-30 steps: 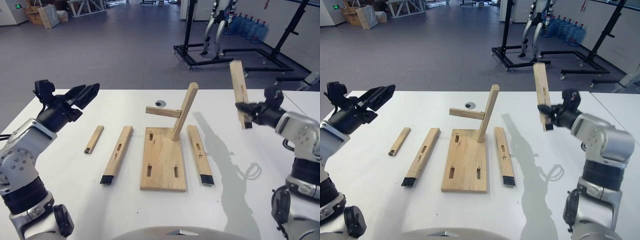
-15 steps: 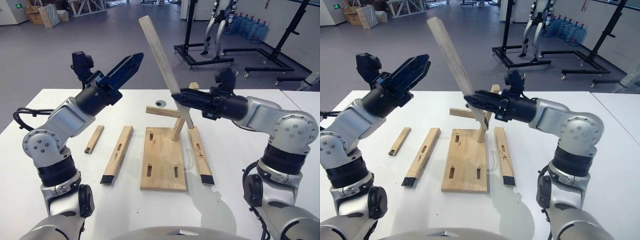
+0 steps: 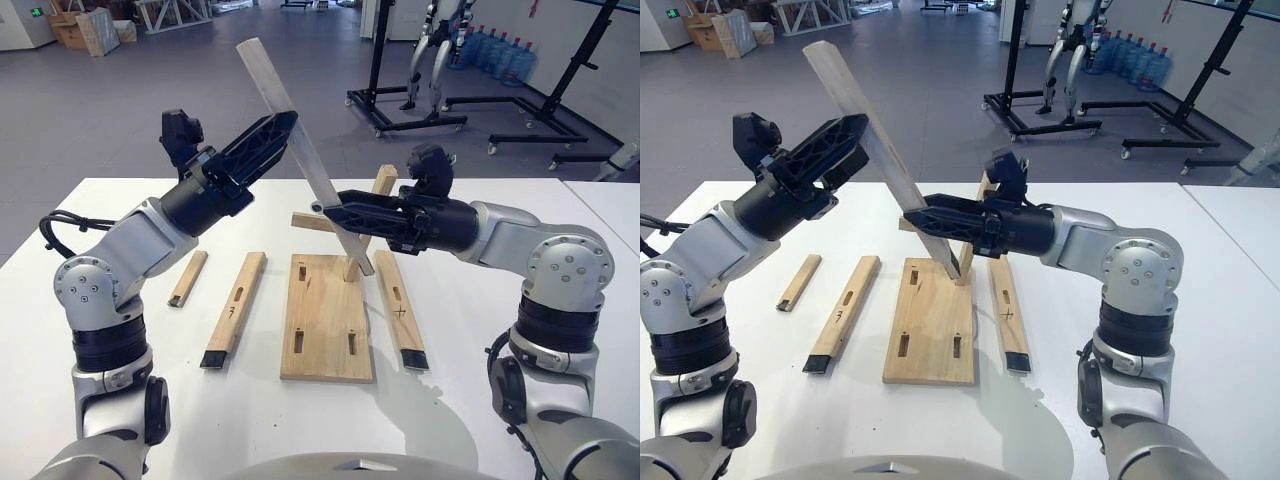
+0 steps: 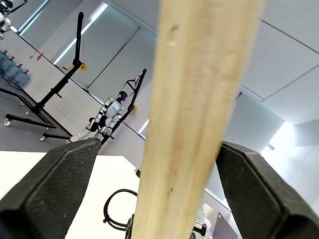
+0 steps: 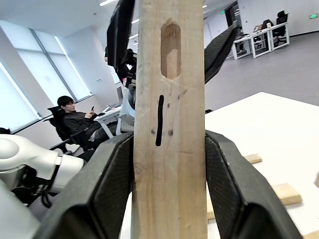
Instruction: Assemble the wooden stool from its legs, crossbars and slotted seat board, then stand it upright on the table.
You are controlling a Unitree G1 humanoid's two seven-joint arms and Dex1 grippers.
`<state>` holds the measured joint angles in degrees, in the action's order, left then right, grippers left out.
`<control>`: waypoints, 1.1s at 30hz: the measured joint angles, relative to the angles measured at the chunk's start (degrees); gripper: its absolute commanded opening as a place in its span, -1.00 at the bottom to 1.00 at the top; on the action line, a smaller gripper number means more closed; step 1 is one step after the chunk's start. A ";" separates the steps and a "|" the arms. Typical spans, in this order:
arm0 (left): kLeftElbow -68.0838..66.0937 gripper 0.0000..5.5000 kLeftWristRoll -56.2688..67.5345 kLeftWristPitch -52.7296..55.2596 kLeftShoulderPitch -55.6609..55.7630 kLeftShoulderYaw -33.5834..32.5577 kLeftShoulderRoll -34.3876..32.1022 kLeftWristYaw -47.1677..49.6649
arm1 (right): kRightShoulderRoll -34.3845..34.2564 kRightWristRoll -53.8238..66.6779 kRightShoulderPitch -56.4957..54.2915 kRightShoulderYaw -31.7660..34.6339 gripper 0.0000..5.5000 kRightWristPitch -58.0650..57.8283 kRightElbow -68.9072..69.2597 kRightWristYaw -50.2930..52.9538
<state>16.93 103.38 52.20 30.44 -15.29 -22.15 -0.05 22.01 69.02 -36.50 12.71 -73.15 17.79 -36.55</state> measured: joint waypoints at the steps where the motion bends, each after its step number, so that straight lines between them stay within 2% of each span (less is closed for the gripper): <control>1: -0.29 0.49 0.63 -0.16 0.87 0.43 -0.36 -0.46 | 0.02 0.95 0.02 -0.30 -0.26 -0.15 -0.14 -0.06; 9: -1.27 0.49 7.89 -2.04 3.92 1.65 -2.08 -0.06 | 0.09 1.96 0.07 -2.96 -0.26 0.96 -1.01 0.34; 20: -2.95 0.49 9.56 -0.55 2.99 3.88 -3.73 0.13 | 0.09 2.05 0.40 -4.36 -0.26 3.23 0.02 2.45; 29: -3.84 -0.03 9.60 0.40 2.76 3.89 -3.72 0.27 | 0.06 3.05 1.02 -5.40 -0.26 3.82 0.51 3.08; 33: -3.83 -0.13 9.29 0.39 2.76 3.87 -3.73 0.56 | 0.08 3.34 1.11 -5.56 -0.26 4.20 0.48 3.01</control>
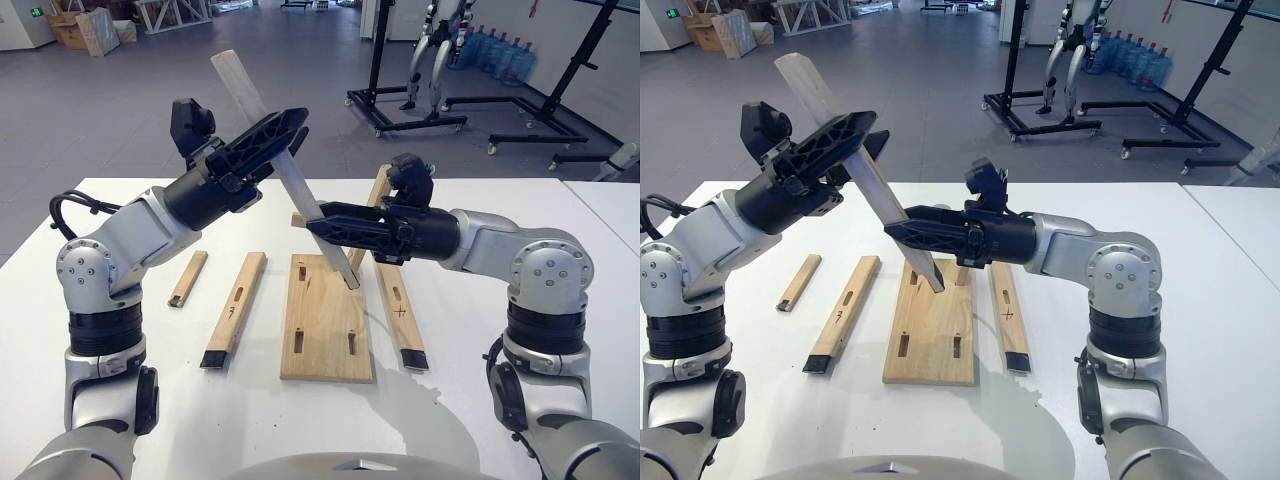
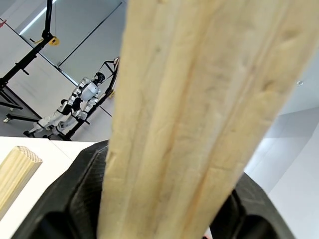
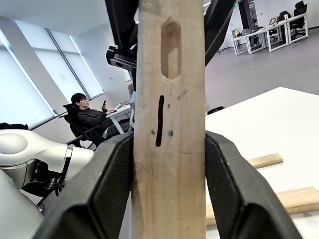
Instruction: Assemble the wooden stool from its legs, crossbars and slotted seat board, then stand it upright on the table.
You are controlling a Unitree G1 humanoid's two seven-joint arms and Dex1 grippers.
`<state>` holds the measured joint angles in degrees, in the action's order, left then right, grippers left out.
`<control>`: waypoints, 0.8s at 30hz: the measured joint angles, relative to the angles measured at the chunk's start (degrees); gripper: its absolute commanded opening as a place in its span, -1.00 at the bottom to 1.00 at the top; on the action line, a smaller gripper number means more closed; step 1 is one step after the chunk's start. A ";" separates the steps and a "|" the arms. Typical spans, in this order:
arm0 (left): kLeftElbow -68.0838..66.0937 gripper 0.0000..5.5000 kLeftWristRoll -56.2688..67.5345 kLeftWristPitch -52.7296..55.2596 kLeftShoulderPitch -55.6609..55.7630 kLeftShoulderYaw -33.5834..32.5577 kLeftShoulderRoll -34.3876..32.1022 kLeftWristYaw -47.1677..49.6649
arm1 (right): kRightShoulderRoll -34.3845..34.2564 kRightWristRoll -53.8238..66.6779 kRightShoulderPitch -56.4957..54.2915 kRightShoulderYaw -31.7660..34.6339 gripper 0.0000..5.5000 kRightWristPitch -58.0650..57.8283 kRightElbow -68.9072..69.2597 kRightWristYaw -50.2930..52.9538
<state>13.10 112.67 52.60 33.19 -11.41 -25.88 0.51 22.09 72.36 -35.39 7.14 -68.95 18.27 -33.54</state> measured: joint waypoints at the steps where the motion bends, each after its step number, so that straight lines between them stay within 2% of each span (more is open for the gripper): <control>1: 0.04 -0.13 -0.01 0.00 0.00 0.00 0.00 0.11 | 0.02 0.16 0.07 -0.08 -0.26 0.16 -0.02 0.00; 8: 0.14 -0.13 -0.03 -0.02 0.00 0.18 -0.26 0.28 | 0.61 -0.26 0.23 -0.68 -0.26 1.10 -0.38 -0.68; 9: 0.16 -0.13 -0.03 -0.06 0.00 0.28 -0.38 0.37 | 0.68 -0.42 0.48 -0.93 -0.12 1.59 -0.36 -0.88; 18: 0.13 -0.24 -0.69 -0.06 -1.31 1.37 -1.69 1.37 | 2.34 -2.79 2.54 -3.74 0.46 3.66 0.58 -2.99; 24: 0.17 -0.26 -4.08 -0.07 -2.68 1.54 -2.78 -1.11 | 5.76 -1.82 4.14 -1.69 0.87 3.40 0.61 -3.32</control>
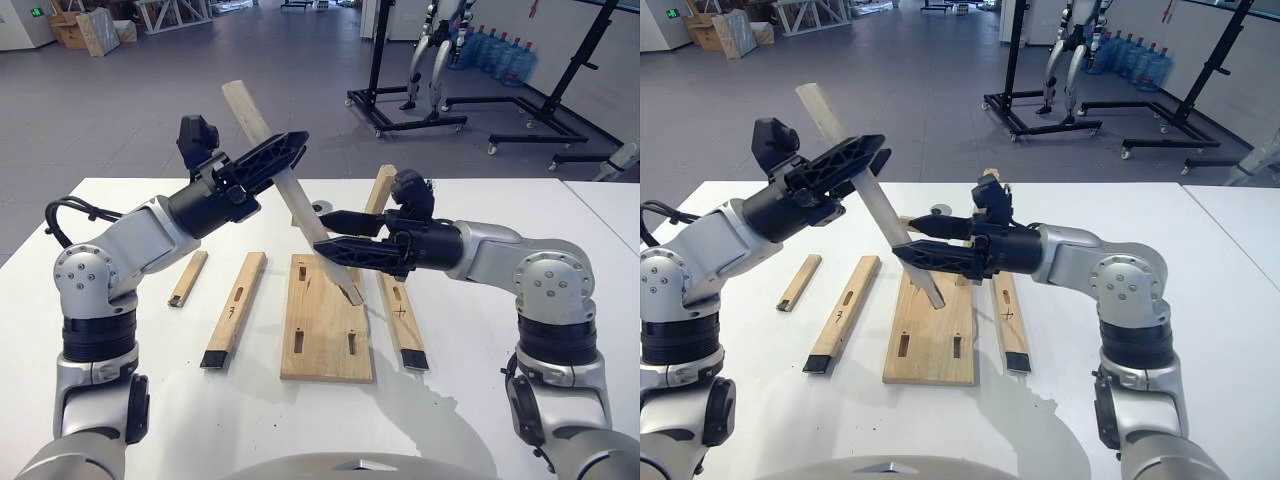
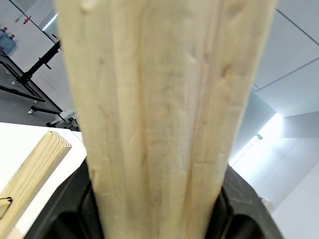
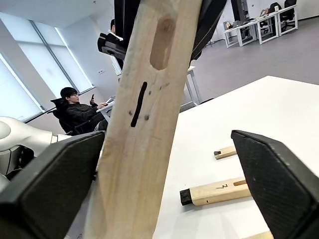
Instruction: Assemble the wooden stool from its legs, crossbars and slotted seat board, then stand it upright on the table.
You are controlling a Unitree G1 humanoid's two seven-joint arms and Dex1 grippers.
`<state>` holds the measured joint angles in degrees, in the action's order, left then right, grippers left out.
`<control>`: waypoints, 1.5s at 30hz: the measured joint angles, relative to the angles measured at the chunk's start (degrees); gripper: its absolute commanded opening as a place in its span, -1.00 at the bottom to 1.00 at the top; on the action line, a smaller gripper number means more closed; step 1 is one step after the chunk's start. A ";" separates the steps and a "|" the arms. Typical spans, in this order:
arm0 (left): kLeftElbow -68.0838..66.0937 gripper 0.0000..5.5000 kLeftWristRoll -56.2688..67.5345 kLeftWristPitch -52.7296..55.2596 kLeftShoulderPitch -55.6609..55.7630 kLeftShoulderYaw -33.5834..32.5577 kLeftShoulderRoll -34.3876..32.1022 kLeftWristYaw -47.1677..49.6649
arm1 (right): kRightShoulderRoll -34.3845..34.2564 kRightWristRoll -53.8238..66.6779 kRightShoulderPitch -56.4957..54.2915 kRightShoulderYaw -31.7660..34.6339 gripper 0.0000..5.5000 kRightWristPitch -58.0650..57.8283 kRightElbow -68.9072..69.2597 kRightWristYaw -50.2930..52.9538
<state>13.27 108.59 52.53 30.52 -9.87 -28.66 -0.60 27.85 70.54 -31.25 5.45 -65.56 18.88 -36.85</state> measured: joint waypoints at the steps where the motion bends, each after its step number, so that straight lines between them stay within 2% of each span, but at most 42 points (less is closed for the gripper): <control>1: 0.28 -0.26 -2.01 0.00 -0.62 0.00 -0.49 -1.27 | 1.12 1.32 0.20 1.63 0.94 -0.20 0.00 -0.31; 5: 1.74 -0.26 -10.63 -0.01 -3.49 -1.21 -3.68 -6.62 | 8.32 7.22 0.97 11.13 0.96 -0.52 -0.22 -0.35; 7: 2.53 -0.27 -15.05 -0.53 -4.56 -2.24 -4.66 -9.56 | 10.93 8.46 1.55 13.88 0.96 -0.51 -0.50 0.08; 12: 8.08 -0.27 -27.88 -4.96 -7.19 -2.95 -6.51 -16.42 | 16.13 5.08 9.37 14.17 0.96 0.50 3.81 -2.82; 14: 10.25 -0.27 -33.97 -7.71 -9.03 -3.17 -6.73 -18.61 | 16.69 1.78 14.81 11.23 0.96 1.44 7.88 -4.30; 16: 11.61 -0.27 -41.61 -10.38 -10.94 -2.22 -8.18 -21.02 | 16.42 -4.86 18.06 5.36 0.96 4.97 11.44 -4.61; 19: 12.68 -0.27 -51.44 -13.78 -12.72 0.48 -10.05 -25.80 | 15.40 -19.63 20.66 -8.05 0.96 12.40 14.60 -4.21; 23: 12.96 -0.27 -57.86 -21.16 -13.11 1.24 -7.39 -30.01 | 13.14 -37.23 17.10 -22.69 0.96 20.53 13.24 -2.53; 27: 12.18 -0.27 -56.80 -22.33 -13.91 0.47 -3.23 -29.91 | 12.33 -50.89 12.49 -32.20 0.96 25.20 9.52 -2.01; 31: 10.59 -0.27 -52.75 -20.56 -14.11 -0.57 0.32 -27.61 | 12.72 -59.42 9.78 -37.87 0.96 27.52 7.84 -4.46; 38: 8.61 -0.27 -51.85 -20.46 -14.31 -1.32 3.42 -28.09 | 12.56 -66.29 8.00 -43.81 0.96 29.24 5.37 -10.99; 42: 7.62 -0.27 -54.11 -21.49 -14.37 -0.30 4.78 -28.79 | 12.54 -71.02 5.82 -46.24 0.96 33.66 3.76 -13.80; 45: 7.09 -0.27 -54.97 -21.87 -14.41 -0.17 5.81 -28.87 | 15.05 -72.99 5.96 -46.39 0.96 36.73 4.02 -16.35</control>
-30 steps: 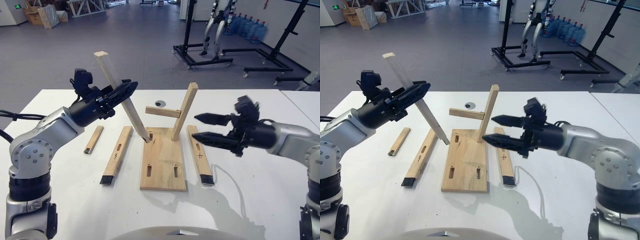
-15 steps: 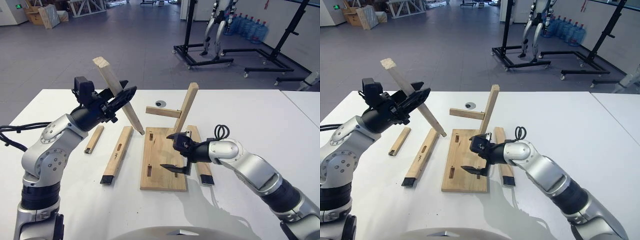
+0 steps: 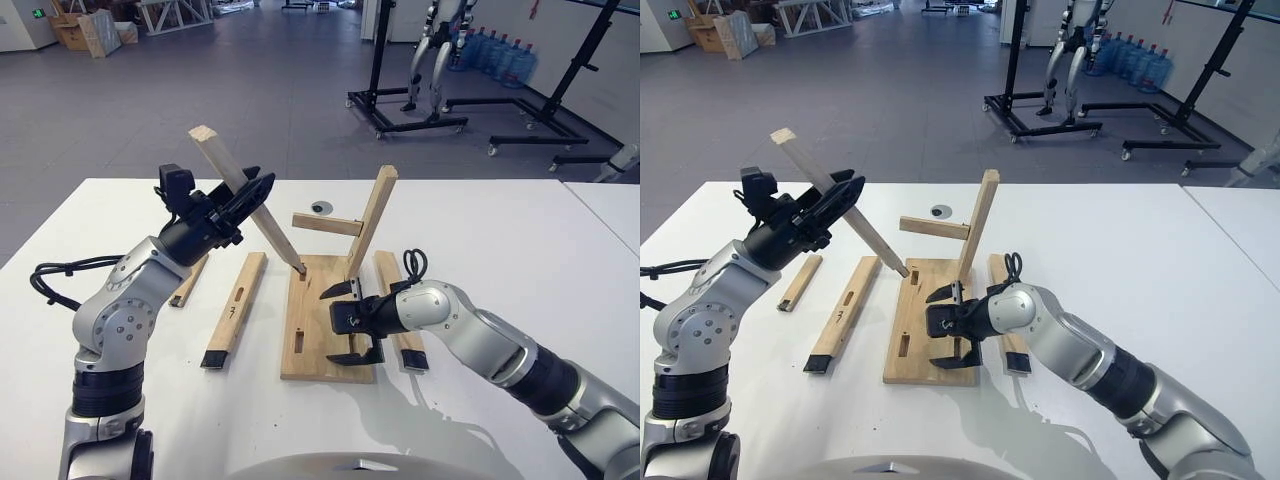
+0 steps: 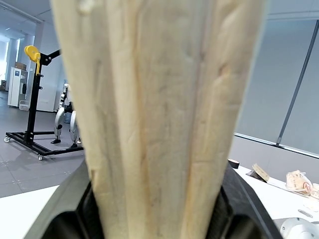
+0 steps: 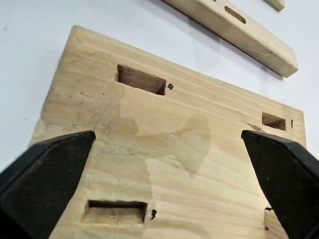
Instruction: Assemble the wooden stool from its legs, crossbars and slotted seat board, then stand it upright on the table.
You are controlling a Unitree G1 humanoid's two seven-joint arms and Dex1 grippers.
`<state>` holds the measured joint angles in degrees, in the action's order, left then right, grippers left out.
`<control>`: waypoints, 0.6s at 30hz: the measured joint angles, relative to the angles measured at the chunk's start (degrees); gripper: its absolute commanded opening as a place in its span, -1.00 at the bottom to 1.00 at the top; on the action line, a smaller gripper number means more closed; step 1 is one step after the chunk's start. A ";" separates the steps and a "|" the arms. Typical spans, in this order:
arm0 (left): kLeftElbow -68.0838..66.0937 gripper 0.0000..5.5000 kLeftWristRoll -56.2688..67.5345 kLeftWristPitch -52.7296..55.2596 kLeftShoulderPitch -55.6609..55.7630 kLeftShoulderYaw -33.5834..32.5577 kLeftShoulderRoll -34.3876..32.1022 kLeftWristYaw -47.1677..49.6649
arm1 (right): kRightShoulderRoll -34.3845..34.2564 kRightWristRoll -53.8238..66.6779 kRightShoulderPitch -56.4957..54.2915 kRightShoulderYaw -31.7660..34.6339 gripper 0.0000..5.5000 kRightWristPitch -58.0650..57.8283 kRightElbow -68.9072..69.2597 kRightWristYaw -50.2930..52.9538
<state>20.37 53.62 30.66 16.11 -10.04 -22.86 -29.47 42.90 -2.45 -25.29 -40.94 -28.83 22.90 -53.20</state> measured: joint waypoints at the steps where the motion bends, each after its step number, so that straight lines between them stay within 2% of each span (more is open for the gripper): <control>1: -0.15 -0.27 -0.05 -0.05 -0.06 0.00 0.23 0.00 | 1.46 -0.09 0.34 0.61 0.96 0.60 0.17 -1.02; 9: -0.39 -0.27 -0.63 -0.13 -1.41 -0.06 1.50 0.12 | 9.02 -0.30 6.02 5.02 0.96 2.66 4.76 -5.13; 14: -0.40 -0.27 -1.25 -0.13 -2.03 -0.04 1.71 0.13 | 8.36 0.20 6.26 7.02 0.96 1.01 4.99 -6.46; 18: -0.87 -0.27 -2.05 -0.08 -1.99 0.03 1.69 0.14 | 7.47 2.59 3.69 10.01 0.96 -5.03 5.36 -9.23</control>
<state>19.49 51.57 30.58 14.12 -10.01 -21.17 -29.33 50.37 0.15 -21.60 -30.93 -33.86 28.26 -62.43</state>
